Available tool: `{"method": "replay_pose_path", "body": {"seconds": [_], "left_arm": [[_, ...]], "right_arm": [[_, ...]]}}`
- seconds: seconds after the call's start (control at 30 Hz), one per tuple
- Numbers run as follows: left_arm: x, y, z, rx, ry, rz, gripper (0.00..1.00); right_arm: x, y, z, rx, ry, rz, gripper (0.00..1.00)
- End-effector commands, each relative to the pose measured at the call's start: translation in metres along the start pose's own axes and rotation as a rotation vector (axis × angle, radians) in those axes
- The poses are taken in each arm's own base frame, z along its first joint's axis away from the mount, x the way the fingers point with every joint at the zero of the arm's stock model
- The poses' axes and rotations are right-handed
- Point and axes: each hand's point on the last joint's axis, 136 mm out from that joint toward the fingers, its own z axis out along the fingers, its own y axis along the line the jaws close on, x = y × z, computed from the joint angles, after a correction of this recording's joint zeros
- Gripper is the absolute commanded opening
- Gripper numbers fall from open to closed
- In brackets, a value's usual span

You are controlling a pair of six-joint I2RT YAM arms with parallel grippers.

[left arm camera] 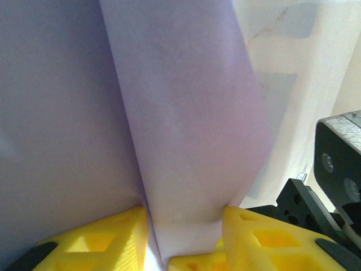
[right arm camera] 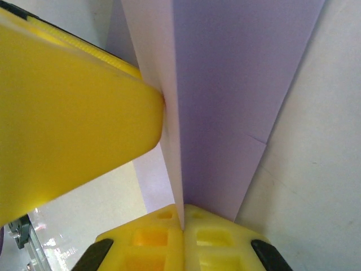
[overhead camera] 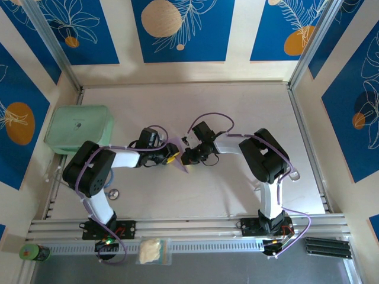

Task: Fold a paper plane with a square sheet of paper (pick it up from the middle)

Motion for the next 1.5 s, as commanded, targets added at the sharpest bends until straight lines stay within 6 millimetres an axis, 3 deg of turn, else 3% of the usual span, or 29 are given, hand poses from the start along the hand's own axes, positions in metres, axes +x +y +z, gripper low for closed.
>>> {"method": "replay_pose_path", "body": {"seconds": [0.0, 0.17, 0.4, 0.63, 1.2, 1.47], "left_arm": [[0.007, 0.014, 0.003, -0.062, 0.023, -0.011, 0.40], [0.010, 0.035, 0.001, -0.166, 0.026, -0.057, 0.34], [0.012, 0.051, 0.002, -0.239, 0.029, -0.095, 0.33], [0.013, 0.056, 0.005, -0.258, 0.044, -0.104, 0.33], [0.016, 0.073, 0.004, -0.345, 0.054, -0.146, 0.35], [0.017, 0.073, 0.004, -0.347, 0.056, -0.148, 0.34]], "right_arm": [[0.004, 0.001, 0.003, -0.018, 0.036, 0.009, 0.07], [0.003, 0.002, 0.002, -0.020, 0.035, 0.014, 0.09], [0.000, 0.009, -0.008, -0.047, 0.003, 0.025, 0.18], [-0.004, 0.011, -0.026, -0.035, -0.072, 0.053, 0.25], [0.007, 0.005, -0.011, 0.021, -0.038, 0.049, 0.25], [0.010, 0.001, -0.007, 0.028, -0.024, 0.049, 0.18]]}}
